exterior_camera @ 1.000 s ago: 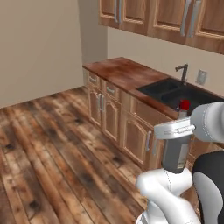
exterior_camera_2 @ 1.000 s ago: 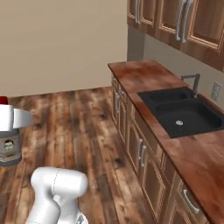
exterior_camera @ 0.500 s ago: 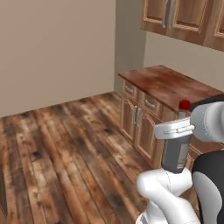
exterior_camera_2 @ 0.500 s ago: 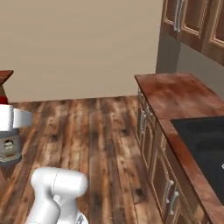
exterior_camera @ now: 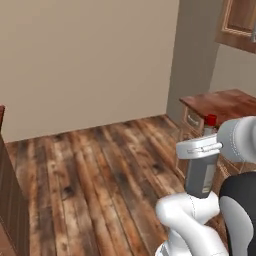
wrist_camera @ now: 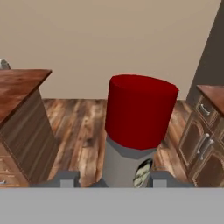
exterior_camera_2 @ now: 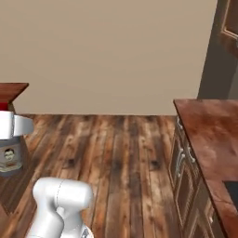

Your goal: There is a bowl on the dining counter. Grab a lemon wedge from the fridge and place it in the bowl. Then get the liquor bottle and glass cup from the cabinet and place them next to the bowl.

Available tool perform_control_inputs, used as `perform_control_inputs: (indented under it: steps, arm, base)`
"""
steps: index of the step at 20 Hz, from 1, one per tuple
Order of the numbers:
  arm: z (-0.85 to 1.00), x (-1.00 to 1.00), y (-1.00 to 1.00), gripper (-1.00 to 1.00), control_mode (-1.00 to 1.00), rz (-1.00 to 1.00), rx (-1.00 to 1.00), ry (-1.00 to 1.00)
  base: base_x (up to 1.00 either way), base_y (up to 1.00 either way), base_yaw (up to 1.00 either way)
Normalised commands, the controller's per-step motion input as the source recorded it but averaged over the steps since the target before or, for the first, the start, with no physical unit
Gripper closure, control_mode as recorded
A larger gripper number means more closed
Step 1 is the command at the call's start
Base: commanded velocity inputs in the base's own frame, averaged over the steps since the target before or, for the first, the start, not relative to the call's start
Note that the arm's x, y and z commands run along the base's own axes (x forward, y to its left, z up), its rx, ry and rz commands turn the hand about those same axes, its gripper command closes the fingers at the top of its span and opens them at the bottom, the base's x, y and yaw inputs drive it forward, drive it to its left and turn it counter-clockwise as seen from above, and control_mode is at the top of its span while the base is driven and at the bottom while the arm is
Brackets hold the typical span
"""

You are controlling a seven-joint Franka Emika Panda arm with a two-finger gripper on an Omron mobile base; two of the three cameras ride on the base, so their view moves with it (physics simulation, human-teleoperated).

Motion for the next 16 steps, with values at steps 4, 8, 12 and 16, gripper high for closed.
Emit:
perform_control_inputs:
  steps: [4, 8, 12, 16]
  arm:
    - [0.0, 0.0, 0.0, 1.0, 1.0, 0.0, 0.0, 0.0]
    - [0.0, 0.0, 0.0, 1.0, 1.0, 0.0, 0.0, 0.0]
    - [0.0, 0.0, 0.0, 1.0, 1.0, 0.0, 0.0, 0.0]
    - [0.0, 0.0, 0.0, 1.0, 1.0, 0.0, 0.0, 0.0]
  base:
    - [1.0, 0.08, 0.3]
    - [1.0, 0.08, 0.3]
    - [1.0, 0.04, 0.32]
    - [1.0, 0.0, 0.36]
